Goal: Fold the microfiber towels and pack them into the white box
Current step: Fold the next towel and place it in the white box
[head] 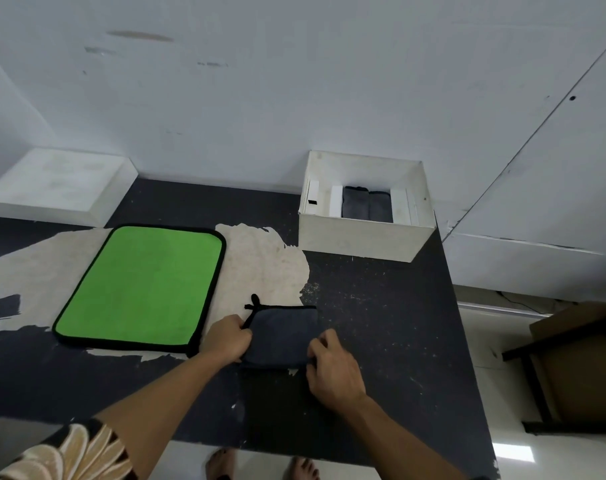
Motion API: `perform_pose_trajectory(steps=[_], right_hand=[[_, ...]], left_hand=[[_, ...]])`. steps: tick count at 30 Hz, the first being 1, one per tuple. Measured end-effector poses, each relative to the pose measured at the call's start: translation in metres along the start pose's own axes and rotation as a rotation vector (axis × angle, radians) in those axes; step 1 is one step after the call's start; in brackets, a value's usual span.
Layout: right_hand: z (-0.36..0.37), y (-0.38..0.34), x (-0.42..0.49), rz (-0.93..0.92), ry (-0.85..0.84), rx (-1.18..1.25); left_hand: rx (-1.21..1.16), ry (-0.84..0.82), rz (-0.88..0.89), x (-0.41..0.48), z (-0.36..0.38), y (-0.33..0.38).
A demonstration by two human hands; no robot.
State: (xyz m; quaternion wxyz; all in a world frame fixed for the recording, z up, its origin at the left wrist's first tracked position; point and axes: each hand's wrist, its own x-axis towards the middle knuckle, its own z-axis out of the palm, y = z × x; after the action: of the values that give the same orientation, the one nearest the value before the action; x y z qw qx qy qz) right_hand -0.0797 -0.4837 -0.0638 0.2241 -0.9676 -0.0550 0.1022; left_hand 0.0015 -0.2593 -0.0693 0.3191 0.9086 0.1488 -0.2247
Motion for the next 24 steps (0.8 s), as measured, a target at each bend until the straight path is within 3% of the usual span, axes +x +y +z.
perform_pose_trajectory(steps=[4, 10, 16, 20, 22, 24], right_hand=[[-0.001, 0.001, -0.002, 0.011, -0.026, -0.005], [-0.003, 0.000, -0.002, 0.010, -0.015, -0.018], [0.000, 0.006, -0.002, 0.051, -0.102, -0.002], [0.001, 0.002, 0.003, 0.220, 0.007, 0.138], [0.001, 0.000, 0.010, 0.335, 0.051, 0.230], [0.002, 0.000, 0.019, 0.439, 0.046, 0.339]], left_hand=[[0.107, -0.011, 0.003, 0.000, 0.001, -0.003], [0.166, 0.112, 0.095, 0.000, 0.001, 0.001], [0.274, 0.092, 0.090, -0.007, 0.003, -0.002], [0.433, 0.285, 0.384, -0.020, 0.010, -0.003], [0.555, 0.280, 0.550, -0.027, 0.016, -0.004], [0.706, 0.199, 0.606, -0.030, 0.023, -0.009]])
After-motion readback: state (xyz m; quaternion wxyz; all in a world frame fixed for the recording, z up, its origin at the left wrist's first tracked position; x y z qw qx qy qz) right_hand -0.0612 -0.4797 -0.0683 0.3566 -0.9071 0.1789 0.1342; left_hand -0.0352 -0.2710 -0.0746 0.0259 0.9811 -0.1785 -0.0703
